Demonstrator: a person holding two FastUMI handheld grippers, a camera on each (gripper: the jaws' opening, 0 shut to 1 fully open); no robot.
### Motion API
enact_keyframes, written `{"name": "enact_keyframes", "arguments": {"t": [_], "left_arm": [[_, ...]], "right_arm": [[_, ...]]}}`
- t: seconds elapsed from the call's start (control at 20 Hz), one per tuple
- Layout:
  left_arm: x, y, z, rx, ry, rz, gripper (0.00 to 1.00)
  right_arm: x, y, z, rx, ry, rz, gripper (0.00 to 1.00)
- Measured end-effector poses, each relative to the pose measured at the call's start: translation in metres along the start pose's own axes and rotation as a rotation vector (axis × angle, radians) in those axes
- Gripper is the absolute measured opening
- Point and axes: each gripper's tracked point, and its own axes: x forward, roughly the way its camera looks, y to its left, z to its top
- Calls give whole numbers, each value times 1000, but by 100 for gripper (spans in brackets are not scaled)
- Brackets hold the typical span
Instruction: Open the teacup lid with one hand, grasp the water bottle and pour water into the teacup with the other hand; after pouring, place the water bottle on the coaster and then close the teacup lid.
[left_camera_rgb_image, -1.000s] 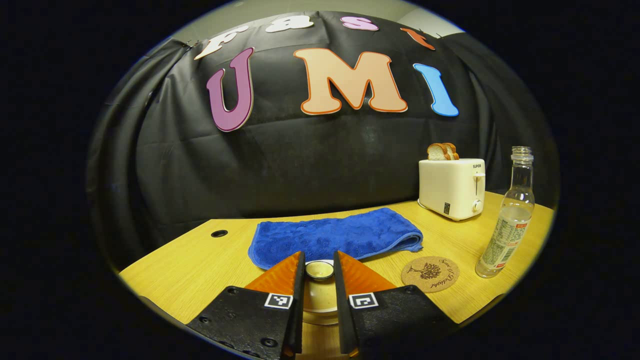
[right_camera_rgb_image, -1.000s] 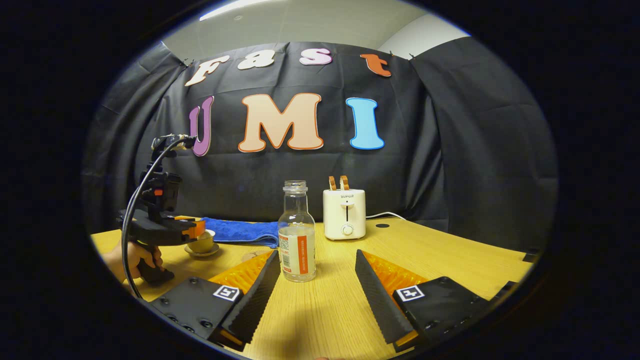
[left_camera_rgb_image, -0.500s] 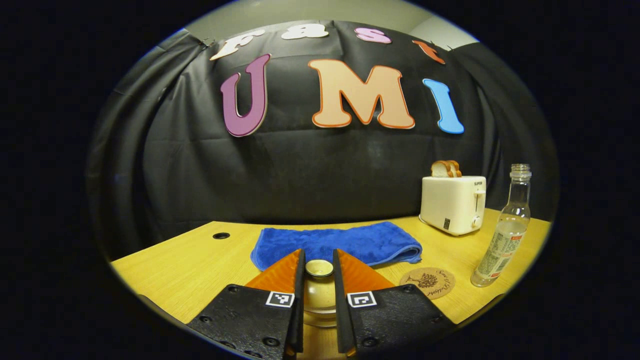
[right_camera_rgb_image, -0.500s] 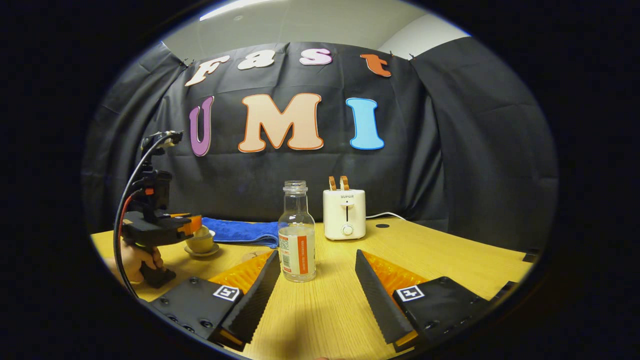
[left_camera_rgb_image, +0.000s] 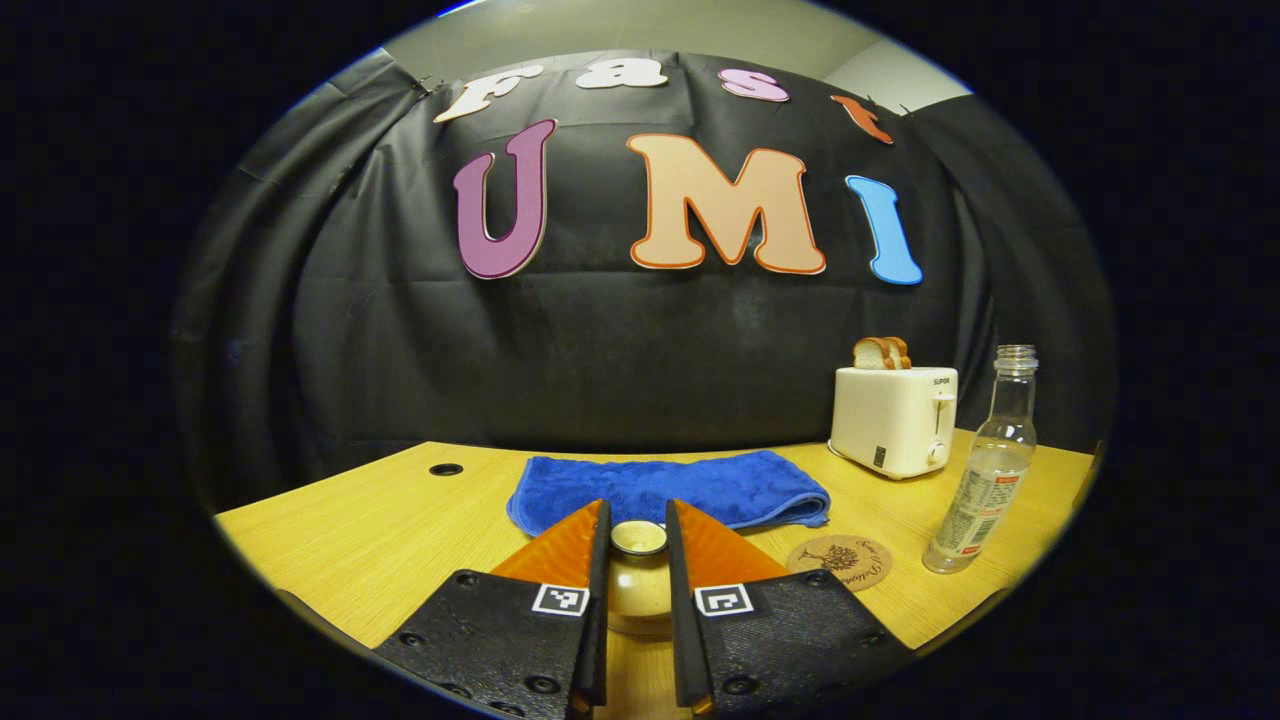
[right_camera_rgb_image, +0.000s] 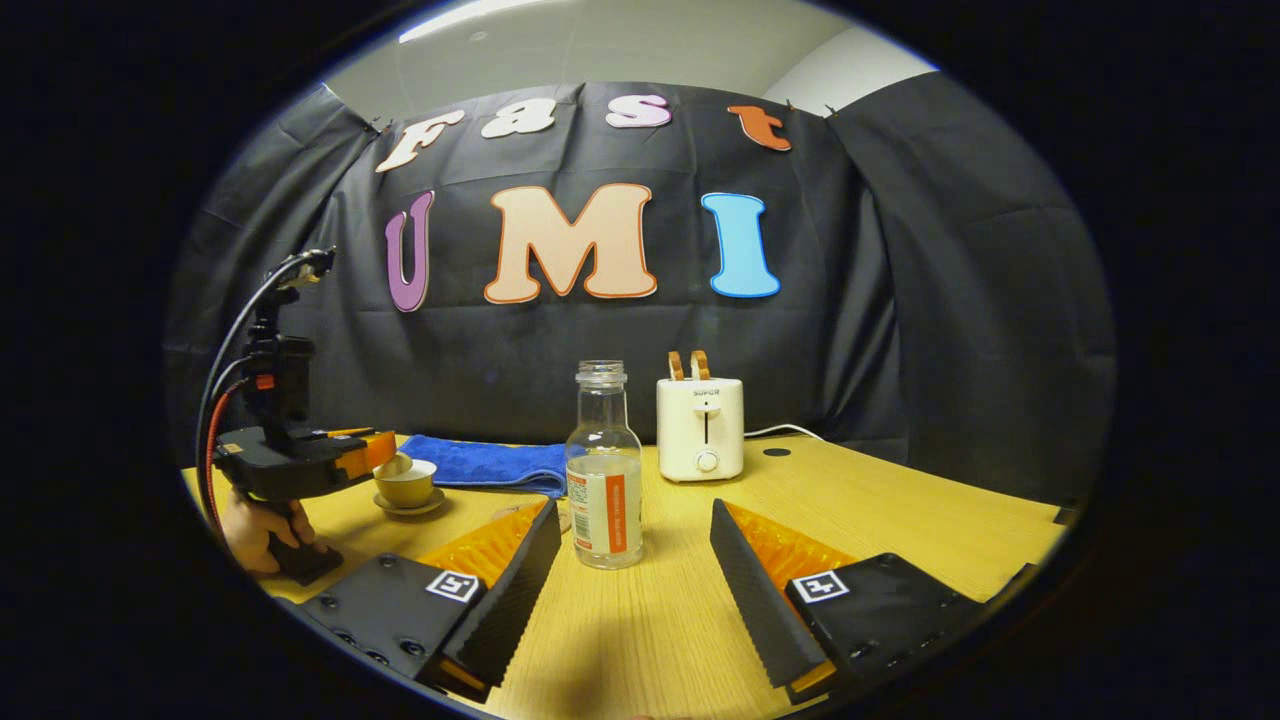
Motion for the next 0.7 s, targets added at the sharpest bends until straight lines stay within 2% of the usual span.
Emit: {"name": "enact_keyframes", "arguments": {"t": [0.5,0.65,0.7], "left_arm": [[-91,30,3,2,-8,-37,24],[-121,41,5,4,-14,-42,24],[-128,41,4,5,-13,-53,25]], "right_arm": [[44,16,-3,1,7,29,94],[56,17,-2,2,4,24,96],[61,17,-4,1,4,23,94]]}}
